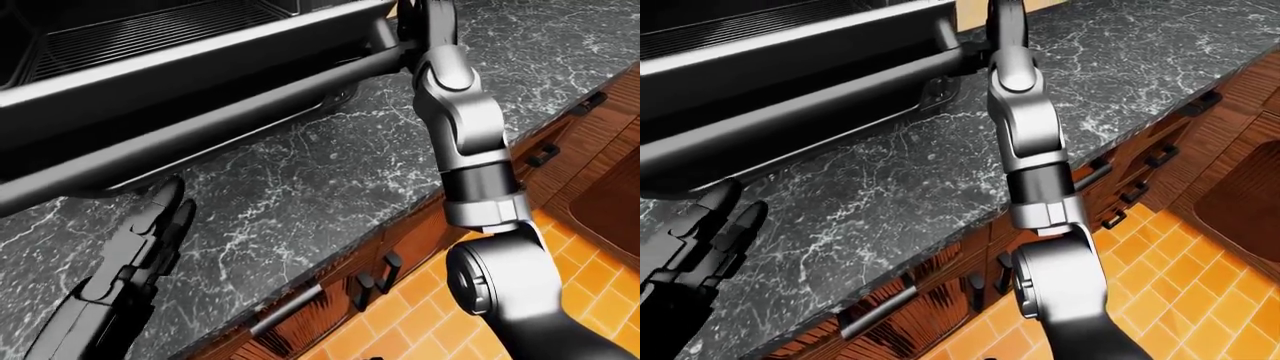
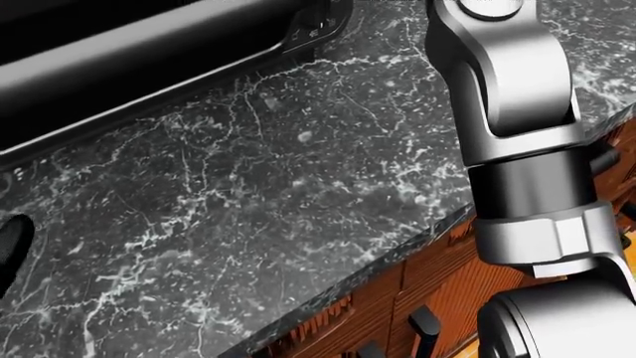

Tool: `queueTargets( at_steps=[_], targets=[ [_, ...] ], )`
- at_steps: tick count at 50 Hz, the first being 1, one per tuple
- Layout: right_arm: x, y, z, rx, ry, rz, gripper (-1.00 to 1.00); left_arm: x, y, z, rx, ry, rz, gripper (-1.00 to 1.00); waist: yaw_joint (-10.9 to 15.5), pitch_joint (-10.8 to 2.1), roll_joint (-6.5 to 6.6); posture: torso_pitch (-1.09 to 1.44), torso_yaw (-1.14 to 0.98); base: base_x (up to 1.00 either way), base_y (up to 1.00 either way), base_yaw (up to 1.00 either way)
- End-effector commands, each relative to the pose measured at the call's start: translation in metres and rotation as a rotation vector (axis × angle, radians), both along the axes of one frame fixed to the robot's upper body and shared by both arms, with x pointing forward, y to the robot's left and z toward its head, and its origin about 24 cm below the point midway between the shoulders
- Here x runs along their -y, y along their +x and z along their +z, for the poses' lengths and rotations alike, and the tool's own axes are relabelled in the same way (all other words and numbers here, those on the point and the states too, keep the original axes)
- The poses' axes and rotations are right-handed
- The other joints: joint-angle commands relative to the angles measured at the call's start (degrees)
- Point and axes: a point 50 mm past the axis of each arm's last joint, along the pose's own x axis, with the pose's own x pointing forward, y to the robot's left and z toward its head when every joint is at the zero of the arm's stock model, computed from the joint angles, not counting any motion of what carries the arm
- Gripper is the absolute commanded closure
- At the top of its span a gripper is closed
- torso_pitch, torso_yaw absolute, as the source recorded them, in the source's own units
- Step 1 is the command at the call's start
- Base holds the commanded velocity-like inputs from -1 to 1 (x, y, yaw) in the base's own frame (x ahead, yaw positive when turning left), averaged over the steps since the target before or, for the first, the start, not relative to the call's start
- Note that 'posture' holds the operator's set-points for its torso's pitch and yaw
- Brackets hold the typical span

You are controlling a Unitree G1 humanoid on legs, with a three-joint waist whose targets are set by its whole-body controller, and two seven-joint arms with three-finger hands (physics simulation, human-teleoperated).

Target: Close the toaster oven door.

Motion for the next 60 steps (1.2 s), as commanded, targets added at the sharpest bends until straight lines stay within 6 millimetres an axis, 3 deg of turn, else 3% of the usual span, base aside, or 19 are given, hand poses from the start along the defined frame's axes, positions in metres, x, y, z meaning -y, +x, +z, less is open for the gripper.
queueTargets(
  at_steps=[1, 7, 30, 37, 60],
  targets=[
    [-0.003, -0.011, 0.03, 0.13, 0.018, 0.006, -1.0, 0.006, -0.004, 0.004, 0.03, 0.022, -0.038, -1.0, 0.5, -1.17, -0.07, 0.0, 0.0, 0.0, 0.0, 0.0],
    [-0.003, -0.011, 0.03, 0.129, 0.019, 0.005, -1.0, 0.01, -0.001, 0.002, 0.022, 0.04, -0.075, -1.0, 0.5, -1.23, -0.16, 0.0, 0.0, 0.0, 0.0, 0.0],
    [-0.004, -0.011, 0.03, 0.13, 0.019, 0.008, -1.0, 0.02, 0.047, 0.025, 0.044, 0.038, -0.043, -1.0, 0.1, -2.01, 0.86, 0.0, 0.0, 0.0, 0.0, 0.0],
    [-0.004, -0.012, 0.029, 0.128, 0.021, 0.007, -1.0, 0.023, 0.055, 0.025, 0.023, 0.036, -0.037, -1.0, 0.0, -2.15, 0.91, 0.0, 0.0, 0.0, 0.0, 0.0],
    [-0.002, -0.01, 0.027, 0.125, 0.022, 0.005, -1.0, 0.018, 0.079, 0.038, 0.059, 0.03, 0.044, -1.0, 0.0, -2.29, -0.73, 0.0, 0.0, 0.0, 0.0, 0.0]
  ],
)
